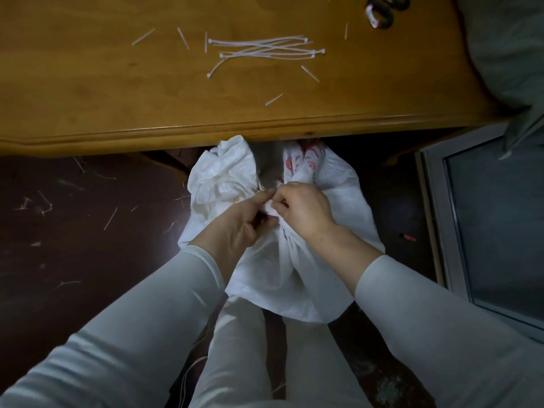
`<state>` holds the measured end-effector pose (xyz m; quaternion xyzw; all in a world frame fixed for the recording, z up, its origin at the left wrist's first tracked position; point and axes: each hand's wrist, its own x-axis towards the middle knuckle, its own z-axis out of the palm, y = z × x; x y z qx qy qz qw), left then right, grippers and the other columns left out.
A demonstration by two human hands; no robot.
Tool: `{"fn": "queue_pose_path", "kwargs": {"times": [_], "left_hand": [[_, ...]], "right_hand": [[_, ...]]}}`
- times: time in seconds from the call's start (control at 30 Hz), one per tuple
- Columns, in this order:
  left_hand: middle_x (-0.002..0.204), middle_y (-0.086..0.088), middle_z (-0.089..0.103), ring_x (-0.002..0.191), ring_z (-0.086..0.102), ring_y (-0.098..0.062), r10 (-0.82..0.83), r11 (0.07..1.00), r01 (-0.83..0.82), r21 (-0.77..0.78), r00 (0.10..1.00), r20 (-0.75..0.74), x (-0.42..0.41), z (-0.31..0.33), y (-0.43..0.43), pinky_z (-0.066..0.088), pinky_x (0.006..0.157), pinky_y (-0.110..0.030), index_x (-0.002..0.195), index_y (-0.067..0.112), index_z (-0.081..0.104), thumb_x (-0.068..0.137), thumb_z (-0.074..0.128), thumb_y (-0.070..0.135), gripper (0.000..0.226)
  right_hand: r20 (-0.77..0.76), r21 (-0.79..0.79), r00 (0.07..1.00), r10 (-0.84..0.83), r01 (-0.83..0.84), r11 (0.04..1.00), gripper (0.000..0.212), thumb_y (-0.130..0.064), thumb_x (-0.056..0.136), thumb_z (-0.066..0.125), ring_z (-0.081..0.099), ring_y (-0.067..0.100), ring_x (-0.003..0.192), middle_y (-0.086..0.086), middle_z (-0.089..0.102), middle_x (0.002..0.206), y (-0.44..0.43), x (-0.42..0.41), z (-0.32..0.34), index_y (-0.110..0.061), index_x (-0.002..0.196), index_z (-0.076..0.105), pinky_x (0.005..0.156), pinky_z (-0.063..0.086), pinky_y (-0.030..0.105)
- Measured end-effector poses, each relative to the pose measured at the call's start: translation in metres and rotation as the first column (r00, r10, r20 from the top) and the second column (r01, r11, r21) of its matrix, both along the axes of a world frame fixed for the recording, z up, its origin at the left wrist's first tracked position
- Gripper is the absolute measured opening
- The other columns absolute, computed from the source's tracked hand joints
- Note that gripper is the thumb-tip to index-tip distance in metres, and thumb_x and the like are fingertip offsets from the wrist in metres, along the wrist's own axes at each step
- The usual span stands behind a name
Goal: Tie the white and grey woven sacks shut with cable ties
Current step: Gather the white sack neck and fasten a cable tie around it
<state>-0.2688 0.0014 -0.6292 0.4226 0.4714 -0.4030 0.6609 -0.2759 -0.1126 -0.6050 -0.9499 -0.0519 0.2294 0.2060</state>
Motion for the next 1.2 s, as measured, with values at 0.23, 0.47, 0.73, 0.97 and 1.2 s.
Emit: {"fn": "queue_pose_path", "kwargs": {"times": [0.23,0.47,0.73,0.97,1.2], "left_hand": [[0.084,-0.011,0.056,0.077,0.058,-0.021,0.038,0.999,-0.038,0.015,0.999,-0.025,0.003,0.001,0.006,0.058,0.052,-0.035,0.086,0.002,0.063,0.084,0.066,0.013,0.012],[0.074,-0.009,0.059,0.068,0.061,-0.018,-0.104,0.993,0.108,0.056,0.992,-0.076,0.005,-0.001,0.007,0.056,0.046,-0.028,0.079,0.003,0.060,0.084,0.068,0.022,0.021],[0.073,-0.006,0.058,0.065,0.059,-0.015,-0.106,0.984,0.113,0.140,0.993,-0.053,0.008,-0.002,0.004,0.054,0.048,-0.022,0.079,0.010,0.062,0.087,0.065,0.023,0.015],[0.066,-0.007,0.055,0.058,0.056,-0.016,-0.051,0.987,0.061,0.147,0.996,-0.075,0.007,-0.002,-0.005,0.052,0.042,-0.021,0.074,0.006,0.057,0.082,0.070,0.022,0.022],[0.037,-0.003,0.057,0.055,0.054,-0.015,-0.055,0.986,0.064,0.155,0.996,-0.066,0.008,-0.005,-0.012,0.050,0.041,-0.018,0.067,0.008,0.056,0.086,0.066,0.019,0.023]], "right_hand": [[0.014,-0.025,0.993,0.116,-0.116,0.993,0.024,-0.016,0.093,0.050,0.054,0.024,0.111,0.004,0.053,0.123,-0.005,0.002,-0.007,-0.015,0.115,0.059,0.082,0.044,0.032],[0.029,0.298,0.996,0.086,-0.091,0.950,0.009,-0.014,0.085,0.062,0.059,0.023,0.102,0.001,0.064,0.111,-0.018,0.004,-0.024,-0.006,0.085,0.066,0.082,0.049,0.038],[0.063,0.334,0.995,0.077,-0.093,0.938,0.018,-0.018,0.081,0.067,0.066,0.027,0.094,0.008,0.071,0.100,-0.022,0.006,-0.035,-0.006,0.092,0.075,0.083,0.051,0.040],[0.125,0.253,0.982,0.144,-0.172,0.952,0.025,-0.026,0.081,0.058,0.066,0.028,0.089,0.010,0.070,0.096,-0.019,0.001,-0.032,-0.010,0.088,0.076,0.075,0.054,0.039],[-0.012,0.018,0.897,0.441,-0.441,0.897,0.031,-0.033,0.093,0.052,0.057,0.025,0.109,0.006,0.060,0.119,-0.022,0.012,-0.032,-0.021,0.118,0.064,0.086,0.049,0.035]]}}
